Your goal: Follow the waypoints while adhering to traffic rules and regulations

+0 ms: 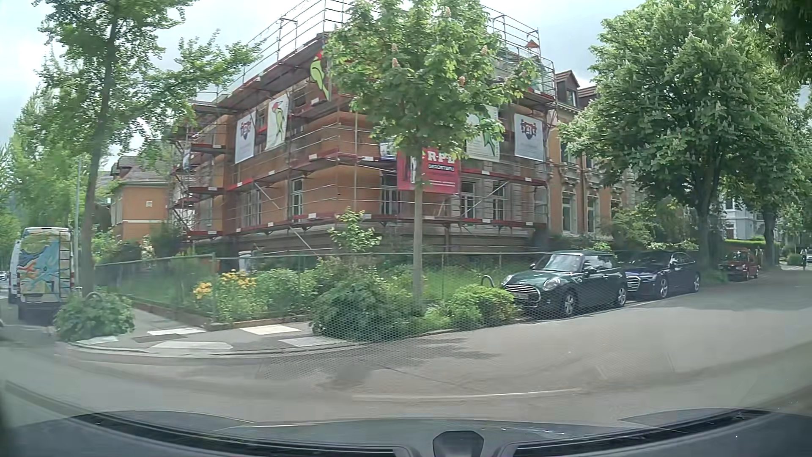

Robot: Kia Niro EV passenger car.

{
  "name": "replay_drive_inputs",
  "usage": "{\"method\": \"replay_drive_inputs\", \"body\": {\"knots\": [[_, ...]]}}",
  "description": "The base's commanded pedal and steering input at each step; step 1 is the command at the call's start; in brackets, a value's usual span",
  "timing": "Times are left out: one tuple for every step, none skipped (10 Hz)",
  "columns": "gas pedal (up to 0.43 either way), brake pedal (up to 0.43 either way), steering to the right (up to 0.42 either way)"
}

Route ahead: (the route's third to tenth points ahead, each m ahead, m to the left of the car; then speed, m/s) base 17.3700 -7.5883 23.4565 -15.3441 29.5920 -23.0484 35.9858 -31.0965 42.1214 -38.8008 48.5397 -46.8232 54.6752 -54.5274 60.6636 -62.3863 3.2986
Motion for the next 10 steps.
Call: {"method": "replay_drive_inputs", "body": {"knots": [[0.098,0.000,0.508],[0.098,0.000,0.505],[0.098,0.000,0.500],[0.098,0.000,0.496],[0.098,0.000,0.490],[0.098,0.000,0.480],[0.098,0.000,0.466],[0.098,0.000,0.452],[0.098,0.000,0.439],[0.098,0.000,0.418]]}}
